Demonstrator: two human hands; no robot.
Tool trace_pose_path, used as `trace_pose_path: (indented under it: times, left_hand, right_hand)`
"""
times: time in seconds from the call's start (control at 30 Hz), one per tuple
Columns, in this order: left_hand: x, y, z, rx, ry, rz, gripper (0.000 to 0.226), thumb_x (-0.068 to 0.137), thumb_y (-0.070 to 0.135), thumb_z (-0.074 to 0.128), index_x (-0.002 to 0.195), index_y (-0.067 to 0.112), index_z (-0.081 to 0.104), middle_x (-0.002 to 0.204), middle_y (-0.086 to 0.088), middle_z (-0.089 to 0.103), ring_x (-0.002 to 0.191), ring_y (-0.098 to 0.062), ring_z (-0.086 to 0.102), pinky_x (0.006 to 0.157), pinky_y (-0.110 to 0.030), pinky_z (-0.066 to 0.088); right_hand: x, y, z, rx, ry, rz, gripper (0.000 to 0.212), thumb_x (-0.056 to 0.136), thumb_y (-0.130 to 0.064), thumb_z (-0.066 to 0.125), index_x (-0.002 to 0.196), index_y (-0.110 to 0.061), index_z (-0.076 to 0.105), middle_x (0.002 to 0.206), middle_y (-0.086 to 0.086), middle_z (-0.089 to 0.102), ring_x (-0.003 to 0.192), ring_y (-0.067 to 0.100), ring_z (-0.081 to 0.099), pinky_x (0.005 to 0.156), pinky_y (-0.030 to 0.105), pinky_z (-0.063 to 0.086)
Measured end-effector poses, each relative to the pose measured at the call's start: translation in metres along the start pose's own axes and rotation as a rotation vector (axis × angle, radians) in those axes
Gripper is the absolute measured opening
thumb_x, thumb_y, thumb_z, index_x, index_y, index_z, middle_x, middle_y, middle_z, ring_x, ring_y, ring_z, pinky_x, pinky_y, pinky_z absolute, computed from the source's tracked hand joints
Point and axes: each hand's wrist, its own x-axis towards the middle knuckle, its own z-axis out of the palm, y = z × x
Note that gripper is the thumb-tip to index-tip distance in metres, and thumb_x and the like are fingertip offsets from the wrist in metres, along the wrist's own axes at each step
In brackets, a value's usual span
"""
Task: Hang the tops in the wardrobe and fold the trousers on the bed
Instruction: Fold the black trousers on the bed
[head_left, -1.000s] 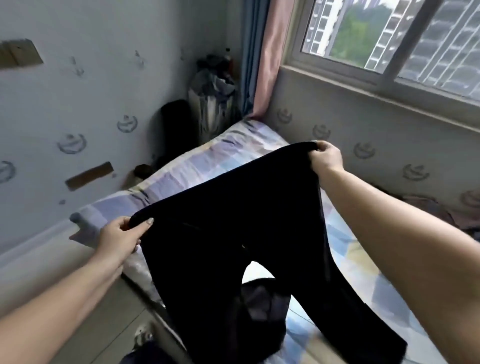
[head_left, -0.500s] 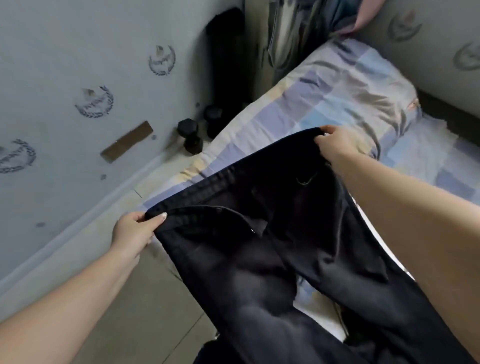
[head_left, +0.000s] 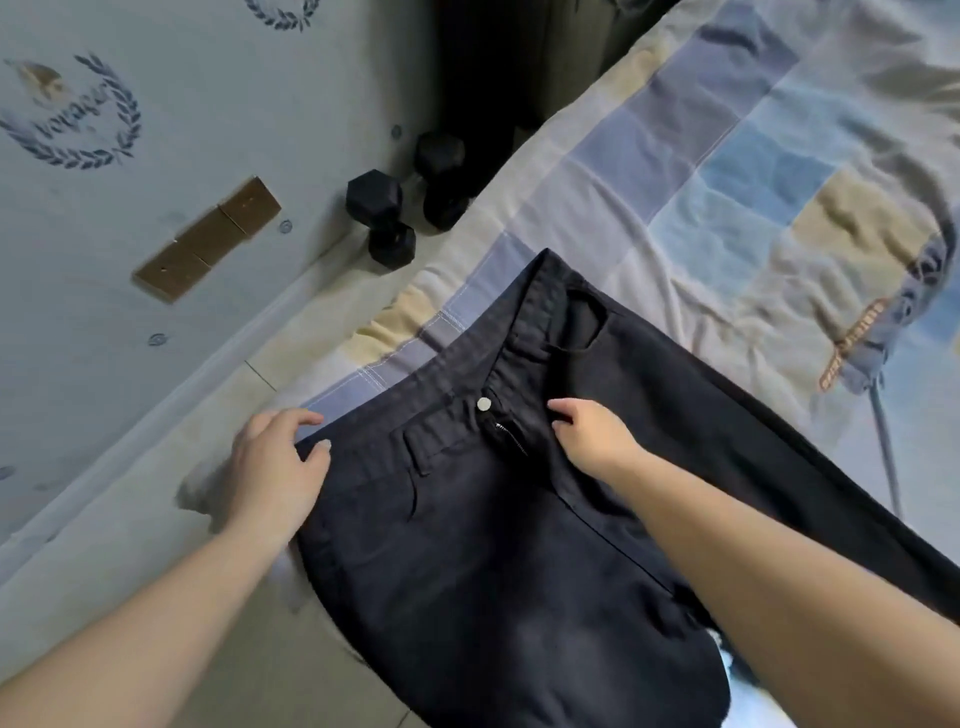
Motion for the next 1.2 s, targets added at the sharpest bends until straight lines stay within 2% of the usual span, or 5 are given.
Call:
trace_pose_path:
  times: [0.13,0.47,0.9,1.07,1.2]
  left_hand:
    - [0.019,0.038,0.031,0.111,-0.204,0.367,0.017,0.088,0.019,0.062,0.104,0.026,0.064,0.114,0.004,0.059,0.108,-0.022,0.053,0.090,-0.040,0.044]
    - [0.044,0.085,0.099,0.088,-0.587,0.407,0.018,0.078,0.017,0.075,0.085,0.030,0.064,0.101,-0.002,0.052,0.100,-0.017,0.055,0.092,-0.029,0.043]
    - [0.063,0.099,0.106,-0.033,-0.429,0.356,0.031,0.083,0.005,0.064,0.107,0.024,0.071,0.117,0.006,0.065,0.110,-0.012,0.057,0.088,-0.015,0.036]
    - [0.069,0.104,0.108,-0.046,-0.369,0.326,0.036,0.085,0.001,0.059,0.112,0.022,0.071,0.121,0.001,0.066,0.113,-0.016,0.058,0.090,-0.016,0.036]
    - [0.062,0.107,0.109,-0.088,-0.388,0.280,0.044,0.083,-0.006,0.049,0.116,0.016,0.068,0.116,-0.003,0.068,0.107,-0.015,0.061,0.092,-0.019,0.041]
  right_hand:
    - [0.002,0.017,0.049,-0.088,-0.062,-0.058,0.041,0.093,-0.013,0.043,0.131,-0.021,0.055,0.144,0.004,0.043,0.133,0.024,0.040,0.105,0.033,0.037]
    - [0.020,0.035,0.077,-0.060,0.311,-0.047,0.037,0.087,-0.012,0.052,0.121,-0.026,0.052,0.114,0.000,0.055,0.104,0.023,0.053,0.077,0.034,0.044]
    - [0.009,0.030,0.068,0.871,0.640,0.130,0.028,0.093,-0.038,0.050,0.070,-0.023,0.046,0.058,-0.018,0.048,0.054,-0.005,0.042,0.054,0.008,0.036]
    - [0.004,0.016,0.071,0.774,0.560,-0.120,0.006,0.090,-0.029,0.056,0.086,-0.034,0.055,0.079,-0.019,0.058,0.069,-0.004,0.051,0.066,0.010,0.041]
    - [0.007,0.019,0.089,0.111,-0.060,-0.316,0.043,0.093,-0.031,0.056,0.135,-0.022,0.052,0.152,0.006,0.034,0.139,0.016,0.030,0.114,0.028,0.024]
